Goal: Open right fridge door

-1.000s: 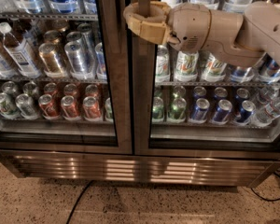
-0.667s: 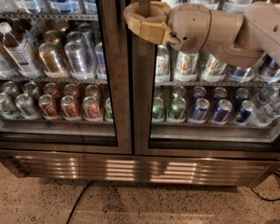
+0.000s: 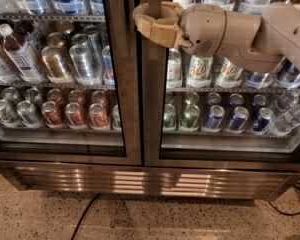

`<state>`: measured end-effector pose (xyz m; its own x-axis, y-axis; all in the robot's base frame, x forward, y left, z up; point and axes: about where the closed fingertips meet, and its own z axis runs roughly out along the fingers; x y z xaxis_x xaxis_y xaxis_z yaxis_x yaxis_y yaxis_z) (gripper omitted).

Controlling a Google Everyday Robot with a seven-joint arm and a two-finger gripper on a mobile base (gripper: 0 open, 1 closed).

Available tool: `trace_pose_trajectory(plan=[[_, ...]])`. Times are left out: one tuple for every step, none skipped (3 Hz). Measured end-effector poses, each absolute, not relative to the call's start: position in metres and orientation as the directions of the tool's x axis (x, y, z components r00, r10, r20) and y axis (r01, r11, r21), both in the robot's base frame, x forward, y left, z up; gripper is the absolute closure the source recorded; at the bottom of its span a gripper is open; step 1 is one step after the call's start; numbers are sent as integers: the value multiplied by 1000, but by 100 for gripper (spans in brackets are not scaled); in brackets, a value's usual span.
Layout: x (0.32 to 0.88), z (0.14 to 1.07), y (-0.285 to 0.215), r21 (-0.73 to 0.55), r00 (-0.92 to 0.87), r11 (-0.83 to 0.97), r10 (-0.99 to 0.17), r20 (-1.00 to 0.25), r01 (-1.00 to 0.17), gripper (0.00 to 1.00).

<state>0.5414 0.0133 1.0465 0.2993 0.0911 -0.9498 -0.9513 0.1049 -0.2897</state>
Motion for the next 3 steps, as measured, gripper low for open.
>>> trace_pose_trajectory(plan=[[541, 1046, 13, -290, 299, 105, 94, -950, -951, 100], [541, 1046, 12, -289, 299, 105, 95, -949, -951, 100], [541, 1046, 12, -289, 299, 106, 97, -949, -952, 100]])
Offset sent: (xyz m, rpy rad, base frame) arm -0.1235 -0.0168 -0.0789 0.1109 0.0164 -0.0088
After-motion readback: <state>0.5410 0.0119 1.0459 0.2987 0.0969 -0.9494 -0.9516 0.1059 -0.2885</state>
